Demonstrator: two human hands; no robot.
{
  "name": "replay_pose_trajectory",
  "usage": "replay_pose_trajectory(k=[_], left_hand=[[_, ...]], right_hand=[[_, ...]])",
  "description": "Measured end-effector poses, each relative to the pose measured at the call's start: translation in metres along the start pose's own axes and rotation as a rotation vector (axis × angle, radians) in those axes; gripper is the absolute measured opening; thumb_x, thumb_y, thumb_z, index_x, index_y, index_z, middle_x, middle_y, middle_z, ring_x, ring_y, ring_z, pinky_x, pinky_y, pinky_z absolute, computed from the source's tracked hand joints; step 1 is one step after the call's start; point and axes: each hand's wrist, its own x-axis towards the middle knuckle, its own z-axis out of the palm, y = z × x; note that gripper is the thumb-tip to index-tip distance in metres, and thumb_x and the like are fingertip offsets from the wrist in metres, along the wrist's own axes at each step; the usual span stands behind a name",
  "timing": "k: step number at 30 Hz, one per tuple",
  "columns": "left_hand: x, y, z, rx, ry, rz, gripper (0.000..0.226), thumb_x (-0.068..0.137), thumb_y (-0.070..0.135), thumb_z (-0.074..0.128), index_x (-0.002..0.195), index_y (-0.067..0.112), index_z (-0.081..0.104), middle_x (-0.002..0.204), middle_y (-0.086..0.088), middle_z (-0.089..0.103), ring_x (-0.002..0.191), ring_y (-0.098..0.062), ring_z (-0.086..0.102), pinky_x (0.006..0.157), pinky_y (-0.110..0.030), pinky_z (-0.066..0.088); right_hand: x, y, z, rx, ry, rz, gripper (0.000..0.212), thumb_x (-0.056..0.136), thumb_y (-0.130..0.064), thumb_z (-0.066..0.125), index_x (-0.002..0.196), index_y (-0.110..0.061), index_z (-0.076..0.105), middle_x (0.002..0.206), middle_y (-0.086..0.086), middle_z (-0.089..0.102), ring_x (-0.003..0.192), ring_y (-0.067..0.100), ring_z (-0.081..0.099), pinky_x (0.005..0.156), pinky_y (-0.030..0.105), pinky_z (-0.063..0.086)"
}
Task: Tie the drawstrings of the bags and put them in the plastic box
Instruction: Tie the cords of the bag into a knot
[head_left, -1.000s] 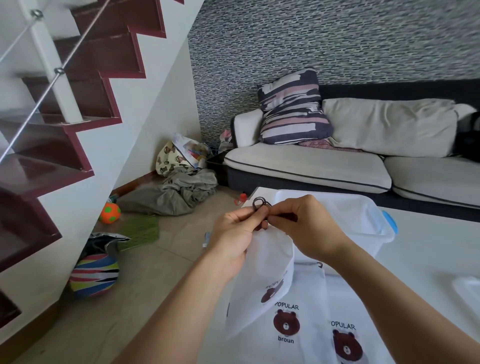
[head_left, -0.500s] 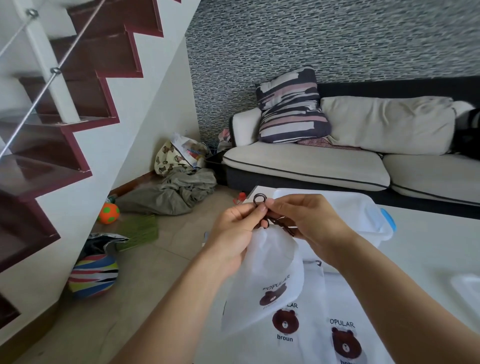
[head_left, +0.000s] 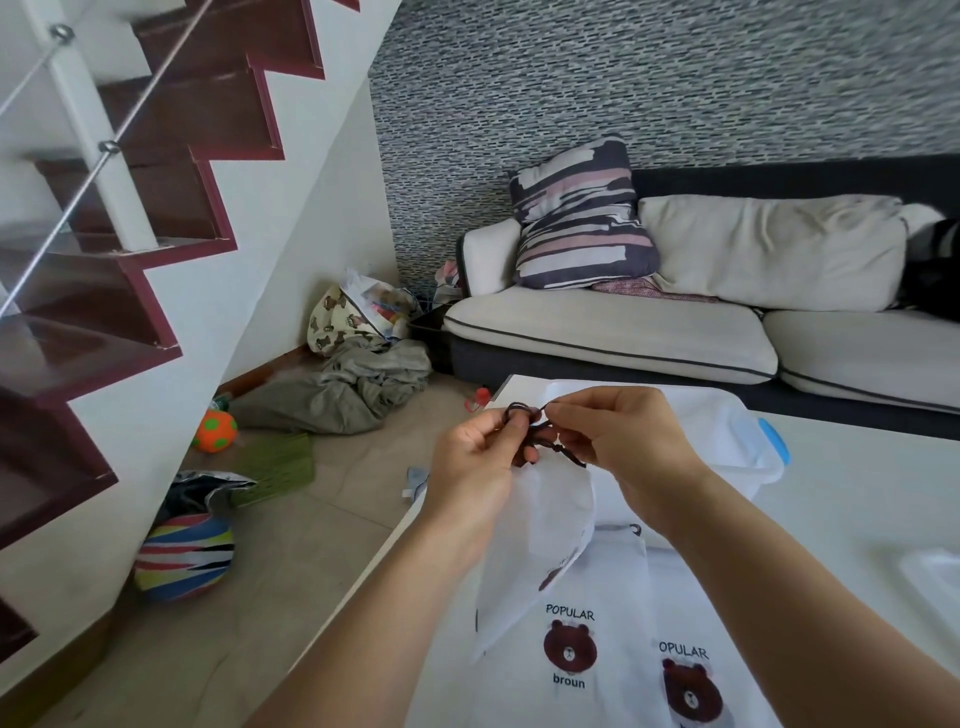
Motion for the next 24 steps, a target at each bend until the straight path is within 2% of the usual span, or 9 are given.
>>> replay_pose_trajectory(k=[4,7,9,12,16,18,20,22,24], left_hand=[[-0.001,-0.001,0.002,-0.025,0.013,-0.012,0.019,0.100,0.020,0.060,0.092,0.013,0.075,0.066,-0.002,0.065,0.062,-0.009,0.055,0.073,-0.025,0.044],[-0.003,0.001,0.003,-0.046,-0.002,0.007,0.019,0.101,0.015,0.057,0.093,0.011,0.073,0.072,-0.001,0.071,0.058,-0.004,0.057,0.066,-0.015,0.047],[-0.002,0.001,0.002,-0.037,-0.015,0.008,0.019,0.101,0.012,0.057,0.091,0.011,0.073,0.064,0.005,0.069,0.055,-0.002,0.055,0.062,-0.013,0.046],[-0.003,0.001,0.000,-0.037,-0.065,0.009,0.019,0.101,0.011,0.057,0.090,0.010,0.073,0.059,0.006,0.064,0.056,-0.004,0.054,0.062,-0.013,0.044],[-0.003,0.003,-0.004,-0.036,-0.152,0.015,0.020,0.100,0.009,0.056,0.092,0.009,0.075,0.076,-0.001,0.072,0.060,-0.005,0.055,0.069,-0.016,0.047],[-0.003,0.005,-0.006,-0.043,-0.215,0.005,0.019,0.099,0.009,0.058,0.093,0.010,0.076,0.088,-0.012,0.073,0.062,-0.005,0.056,0.073,-0.018,0.048],[-0.004,0.006,-0.006,-0.038,-0.271,0.000,0.016,0.098,0.008,0.059,0.095,0.009,0.075,0.090,-0.012,0.075,0.061,-0.005,0.055,0.071,-0.017,0.049],[-0.005,0.005,-0.005,-0.010,-0.300,0.003,0.014,0.098,0.008,0.059,0.095,0.007,0.073,0.087,-0.008,0.076,0.060,-0.005,0.055,0.069,-0.016,0.048],[-0.005,0.004,-0.005,0.016,-0.277,0.011,0.013,0.097,0.008,0.061,0.095,0.006,0.073,0.087,-0.013,0.077,0.061,-0.005,0.056,0.069,-0.016,0.048]], right_hand=[[0.001,0.002,0.001,-0.011,0.021,0.001,0.008,0.088,-0.008,0.072,0.082,-0.007,0.077,0.076,0.007,0.069,0.069,0.018,0.058,0.070,0.030,0.052],[-0.001,-0.001,0.001,-0.298,0.133,-0.235,0.004,0.083,-0.027,0.076,0.088,-0.027,0.076,0.086,-0.010,0.070,0.073,0.008,0.061,0.062,0.022,0.050],[-0.002,-0.004,0.000,-0.481,0.107,-0.369,0.007,0.079,-0.027,0.079,0.083,-0.031,0.076,0.082,-0.014,0.068,0.074,0.004,0.059,0.061,0.018,0.047],[0.000,-0.004,-0.002,-0.568,0.036,-0.424,0.007,0.078,-0.026,0.082,0.077,-0.031,0.078,0.074,-0.013,0.069,0.059,-0.001,0.055,0.053,0.012,0.037],[0.002,-0.003,-0.004,-0.477,-0.062,-0.394,0.003,0.083,-0.019,0.081,0.080,-0.021,0.082,0.076,-0.001,0.074,0.053,0.000,0.050,0.055,0.013,0.038],[0.001,-0.007,-0.006,-0.284,-0.111,-0.305,0.006,0.085,-0.010,0.077,0.080,-0.011,0.081,0.077,0.006,0.076,0.059,0.002,0.058,0.059,0.015,0.047],[0.000,-0.010,-0.007,-0.121,-0.171,-0.219,0.007,0.086,-0.003,0.074,0.081,0.000,0.078,0.076,0.010,0.074,0.063,0.013,0.063,0.059,0.019,0.051],[-0.001,-0.010,-0.008,-0.128,-0.222,-0.196,0.008,0.087,-0.002,0.073,0.083,0.004,0.076,0.074,0.011,0.073,0.059,0.017,0.062,0.056,0.020,0.050],[0.000,-0.010,-0.009,-0.177,-0.270,-0.189,0.010,0.090,-0.009,0.072,0.087,-0.001,0.078,0.077,0.011,0.074,0.062,0.013,0.063,0.059,0.018,0.049]])
